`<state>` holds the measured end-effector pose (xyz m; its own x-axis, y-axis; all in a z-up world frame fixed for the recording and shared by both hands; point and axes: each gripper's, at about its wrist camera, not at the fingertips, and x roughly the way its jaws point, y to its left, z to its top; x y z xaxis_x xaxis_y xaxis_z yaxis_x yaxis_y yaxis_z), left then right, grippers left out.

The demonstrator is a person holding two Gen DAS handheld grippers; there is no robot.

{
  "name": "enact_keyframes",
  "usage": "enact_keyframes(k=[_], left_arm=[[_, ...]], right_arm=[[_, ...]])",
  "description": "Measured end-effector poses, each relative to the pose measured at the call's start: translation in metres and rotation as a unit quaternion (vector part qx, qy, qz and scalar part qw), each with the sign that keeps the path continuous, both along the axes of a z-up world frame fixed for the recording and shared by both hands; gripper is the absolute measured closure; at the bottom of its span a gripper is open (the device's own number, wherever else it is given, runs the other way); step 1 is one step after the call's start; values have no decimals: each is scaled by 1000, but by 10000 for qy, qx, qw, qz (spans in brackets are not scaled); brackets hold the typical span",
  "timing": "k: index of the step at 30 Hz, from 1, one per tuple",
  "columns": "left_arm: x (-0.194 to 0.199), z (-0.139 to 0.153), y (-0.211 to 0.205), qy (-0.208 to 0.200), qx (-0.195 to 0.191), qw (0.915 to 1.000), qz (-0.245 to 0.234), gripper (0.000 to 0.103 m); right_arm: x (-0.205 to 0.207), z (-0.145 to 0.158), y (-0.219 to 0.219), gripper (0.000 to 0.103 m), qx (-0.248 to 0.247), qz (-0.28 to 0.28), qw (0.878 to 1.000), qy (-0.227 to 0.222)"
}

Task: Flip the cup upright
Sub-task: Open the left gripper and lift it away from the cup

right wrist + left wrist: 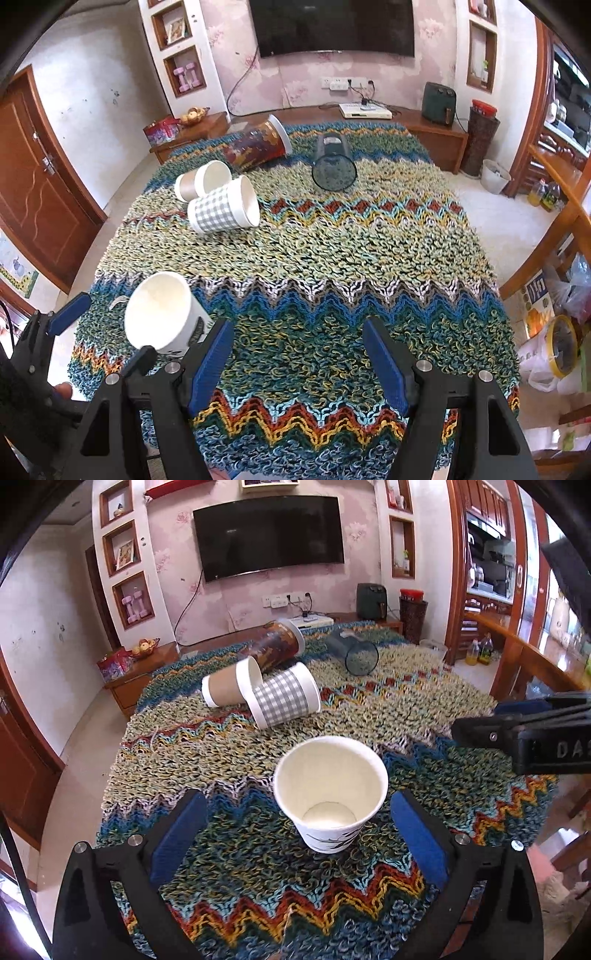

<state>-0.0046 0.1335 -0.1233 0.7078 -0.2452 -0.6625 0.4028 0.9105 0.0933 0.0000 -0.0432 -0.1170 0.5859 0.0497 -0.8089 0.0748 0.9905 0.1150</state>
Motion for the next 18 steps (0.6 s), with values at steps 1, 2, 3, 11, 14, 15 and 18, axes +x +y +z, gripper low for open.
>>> enact_keyframes(k=[1,2,3,11,14,15,18], left_arm=[[0,5,3,19,-43,10000,6,3],[-1,11,6,33,-98,9999,13,3],[-2,18,8,34,-141,9999,49,3],[17,84,26,619,-891,9918,668,3],[22,100,30,743,-1020,9884,842,3],[21,104,31,739,-1023,9882,871,3],[21,113,29,684,-933,9883,992,3]], right_arm=[[-1,3,1,30,11,21,10000,-28],[-3,7,3,30,19,40,10000,-64],[-4,11,4,30,19,55,9999,-102],[-15,62,16,30,-70,234,9976,-649],[-15,79,16,30,-81,254,9966,-785],[-14,85,16,30,-71,260,9963,-815],[-14,99,14,30,16,261,9959,-862]])
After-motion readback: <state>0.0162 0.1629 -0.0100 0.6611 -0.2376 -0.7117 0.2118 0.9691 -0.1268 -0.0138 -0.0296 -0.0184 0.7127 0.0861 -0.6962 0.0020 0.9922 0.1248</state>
